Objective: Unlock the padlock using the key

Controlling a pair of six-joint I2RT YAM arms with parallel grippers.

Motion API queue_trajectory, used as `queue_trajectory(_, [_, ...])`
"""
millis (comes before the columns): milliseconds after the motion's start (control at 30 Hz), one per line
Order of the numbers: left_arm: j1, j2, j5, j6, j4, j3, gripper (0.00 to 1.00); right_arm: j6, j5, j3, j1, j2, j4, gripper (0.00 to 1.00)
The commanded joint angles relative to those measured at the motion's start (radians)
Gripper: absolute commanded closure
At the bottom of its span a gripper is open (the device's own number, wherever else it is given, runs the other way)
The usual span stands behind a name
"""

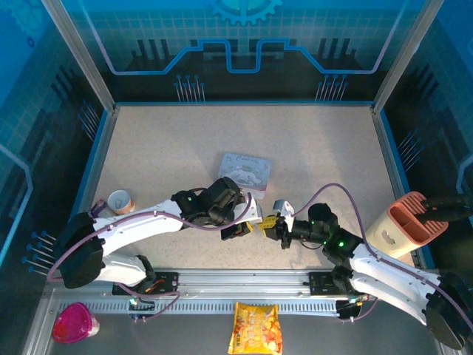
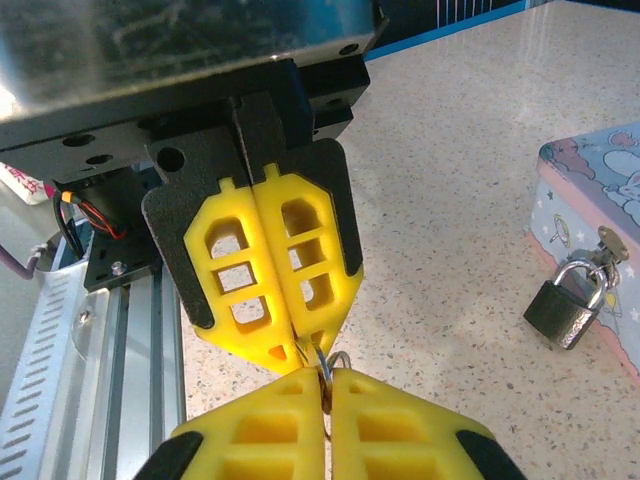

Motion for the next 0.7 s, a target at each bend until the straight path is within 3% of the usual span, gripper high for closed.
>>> queue_trajectory(0, [-0.009, -0.017, 0.02, 0.021, -0.006, -0.006, 1.0, -0.002, 0.003, 0.041, 0.013, 0.007, -0.003, 0.96])
queue_trajectory(133, [-0.008, -0.037, -0.004, -0.003, 0.037, -0.023, 0.98, 0.024, 0.023, 0.045, 0.014, 0.005, -0.01, 1.0])
queue_trajectory(300, [0.013, -0.139, -0.129, -0.1, 0.244, -0.123, 0.73, 0.078, 0.141, 0.034, 0.013, -0.016, -0.016, 1.0])
queue_trajectory(367, [0.061, -0.212, -0.126, -0.195, 0.392, -0.204, 0.65, 0.124, 0.221, 0.016, 0.013, -0.04, -0.007, 1.0])
queue_trajectory(467, [0.141, -0.291, -0.181, -0.394, 0.602, -0.316, 0.63, 0.236, 0.341, -0.009, 0.01, -0.079, 0.024, 1.0])
queue_trajectory(600, [0.164, -0.282, -0.359, -0.617, 0.699, -0.379, 0.62, 0.4, 0.459, -0.063, 0.018, -0.112, 0.112, 1.0])
queue_trajectory(667, [0.167, -0.256, -0.447, -0.729, 0.699, -0.396, 0.54, 0.462, 0.519, -0.09, 0.039, -0.117, 0.171, 1.0])
